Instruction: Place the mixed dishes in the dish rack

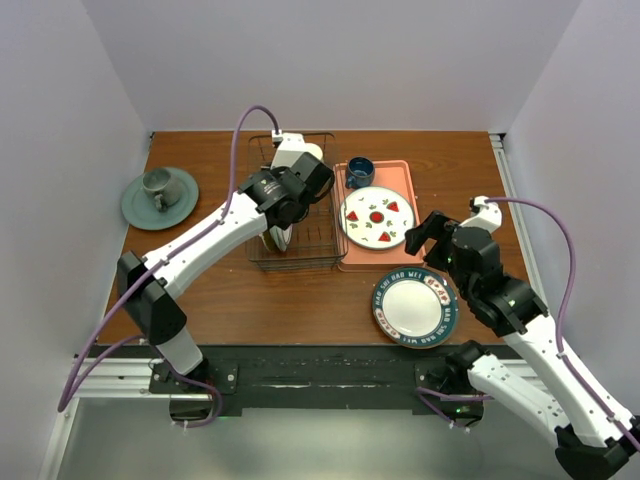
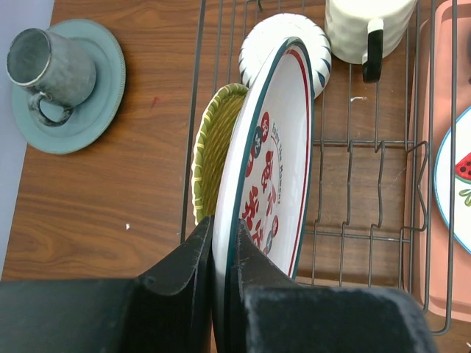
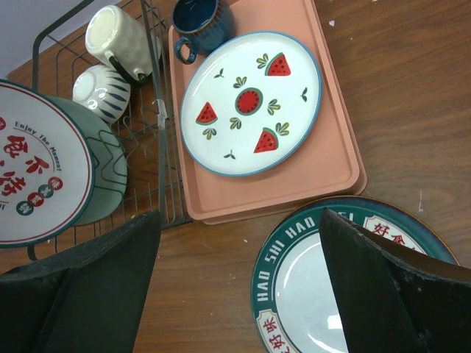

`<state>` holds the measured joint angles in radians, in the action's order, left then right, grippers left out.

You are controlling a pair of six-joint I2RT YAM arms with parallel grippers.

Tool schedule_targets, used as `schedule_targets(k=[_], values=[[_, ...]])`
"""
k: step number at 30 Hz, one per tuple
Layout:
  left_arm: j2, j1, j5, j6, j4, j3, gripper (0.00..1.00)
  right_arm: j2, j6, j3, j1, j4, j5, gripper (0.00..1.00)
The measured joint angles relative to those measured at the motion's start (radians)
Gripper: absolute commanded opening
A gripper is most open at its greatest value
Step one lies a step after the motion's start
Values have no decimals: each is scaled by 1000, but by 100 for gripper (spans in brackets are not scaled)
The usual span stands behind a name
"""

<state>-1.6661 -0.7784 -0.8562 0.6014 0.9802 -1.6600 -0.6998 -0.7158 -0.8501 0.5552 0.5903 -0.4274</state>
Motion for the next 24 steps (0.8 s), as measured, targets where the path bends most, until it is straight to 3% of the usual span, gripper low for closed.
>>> schedule_targets(k=[17, 24], values=[[-116, -10, -39, 14, 0, -34, 0, -19, -2, 28, 0, -14, 0, 92], [-129, -10, -48, 16, 2, -42, 17, -32, -2, 41, 0, -22, 0, 92]])
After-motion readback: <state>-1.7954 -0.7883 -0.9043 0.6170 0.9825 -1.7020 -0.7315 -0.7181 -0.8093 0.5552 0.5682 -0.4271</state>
